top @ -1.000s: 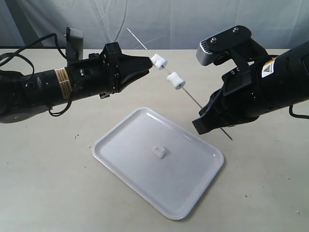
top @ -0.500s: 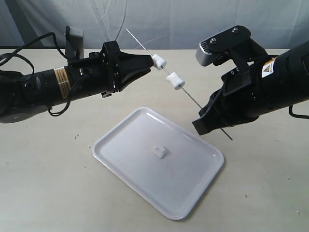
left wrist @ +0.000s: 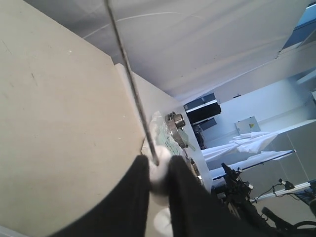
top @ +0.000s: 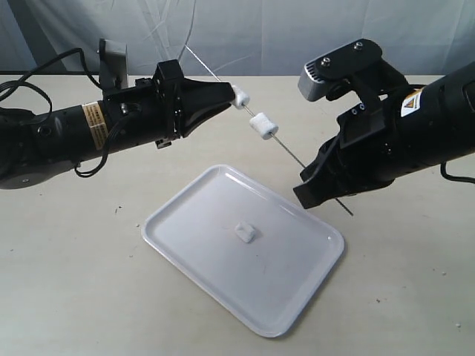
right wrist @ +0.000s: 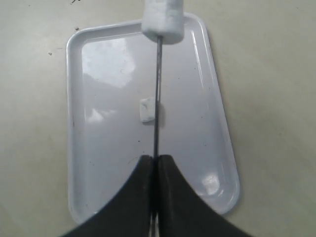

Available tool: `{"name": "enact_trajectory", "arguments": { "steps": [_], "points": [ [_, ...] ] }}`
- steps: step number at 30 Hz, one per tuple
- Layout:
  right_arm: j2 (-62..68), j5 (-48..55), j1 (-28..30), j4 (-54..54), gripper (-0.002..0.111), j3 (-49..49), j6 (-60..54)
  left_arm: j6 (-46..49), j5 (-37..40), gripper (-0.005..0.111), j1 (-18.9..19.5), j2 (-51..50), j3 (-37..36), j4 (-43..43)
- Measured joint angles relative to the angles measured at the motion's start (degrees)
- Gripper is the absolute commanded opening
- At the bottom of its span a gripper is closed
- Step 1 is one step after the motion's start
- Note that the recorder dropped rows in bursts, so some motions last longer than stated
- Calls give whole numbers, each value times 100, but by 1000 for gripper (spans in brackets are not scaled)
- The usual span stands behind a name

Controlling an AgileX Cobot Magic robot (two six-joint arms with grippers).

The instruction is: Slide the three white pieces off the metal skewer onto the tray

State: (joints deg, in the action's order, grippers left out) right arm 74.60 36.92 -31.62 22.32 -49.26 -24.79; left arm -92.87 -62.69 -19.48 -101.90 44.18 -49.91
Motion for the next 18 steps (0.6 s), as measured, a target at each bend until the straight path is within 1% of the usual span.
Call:
{"name": "enact_trajectory", "arguments": {
  "steps": [1, 18],
  "points": [
    [0, 0, 0, 5, -1, 0, 0, 0, 0, 0, 0, 0, 0, 0],
    [0, -23, 0, 29, -1, 0, -5, 13, -84, 0, 0, 0, 40, 217]
  ]
}}
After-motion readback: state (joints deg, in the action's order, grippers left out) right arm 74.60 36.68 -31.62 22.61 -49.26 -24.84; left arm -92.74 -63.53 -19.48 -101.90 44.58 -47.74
